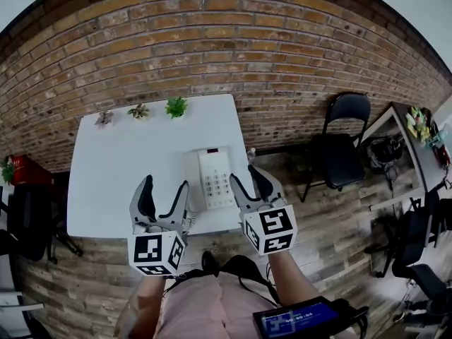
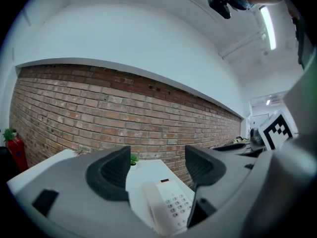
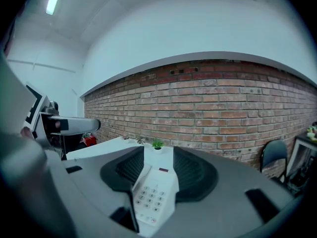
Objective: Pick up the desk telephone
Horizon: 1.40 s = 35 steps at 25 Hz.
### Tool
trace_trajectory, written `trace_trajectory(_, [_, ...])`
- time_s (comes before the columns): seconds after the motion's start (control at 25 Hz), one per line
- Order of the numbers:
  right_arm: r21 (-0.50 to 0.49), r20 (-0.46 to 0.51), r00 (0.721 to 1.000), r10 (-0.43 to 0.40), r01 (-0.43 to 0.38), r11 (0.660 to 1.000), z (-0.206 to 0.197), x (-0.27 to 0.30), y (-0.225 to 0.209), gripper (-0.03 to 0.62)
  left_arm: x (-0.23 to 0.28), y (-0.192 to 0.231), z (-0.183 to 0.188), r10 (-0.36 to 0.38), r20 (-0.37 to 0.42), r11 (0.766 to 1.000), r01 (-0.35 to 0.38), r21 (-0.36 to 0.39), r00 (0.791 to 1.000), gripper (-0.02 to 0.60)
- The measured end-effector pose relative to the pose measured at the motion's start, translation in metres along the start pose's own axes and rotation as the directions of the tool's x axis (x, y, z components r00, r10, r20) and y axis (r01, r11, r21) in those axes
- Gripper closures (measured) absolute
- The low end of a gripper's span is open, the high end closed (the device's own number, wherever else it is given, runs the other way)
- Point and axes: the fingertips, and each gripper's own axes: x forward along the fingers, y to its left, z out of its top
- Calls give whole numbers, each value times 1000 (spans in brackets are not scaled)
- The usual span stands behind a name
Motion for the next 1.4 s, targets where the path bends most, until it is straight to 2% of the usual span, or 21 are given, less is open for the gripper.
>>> trace_trajectory(0.16, [5, 8, 1000, -7, 7, 1000, 5, 16, -9, 404, 19, 2, 3, -19, -4, 1000, 19, 11, 1000, 242])
trace_trajectory(0.4, [22, -15, 1000, 13, -12, 1000, -3, 43, -23, 402, 45, 8, -15, -14, -53, 1000, 14, 14, 998, 241])
trace_trajectory(0.8, [60, -123, 990, 74, -67, 996, -35, 93, -46, 395, 97, 9, -73, -14, -204, 999, 7, -35, 979, 233])
trace_trajectory(0.96, [93, -197, 975, 104, -87, 992, -64, 110, -50, 376, 111, 15, -108, -18, -288, 996, -8, -90, 957, 219])
trace_trajectory(1.12, [146, -269, 951, 155, -119, 982, -96, 126, -46, 351, 117, 22, -145, -20, -372, 990, -33, -135, 928, 206])
trace_trajectory(1.24, [173, -310, 932, 187, -138, 975, -118, 137, -45, 324, 124, 27, -172, -39, -427, 979, -52, -199, 903, 192])
trace_trajectory(1.4, [216, -357, 906, 225, -154, 964, -144, 149, -42, 315, 136, 30, -193, -73, -460, 963, -56, -262, 885, 177])
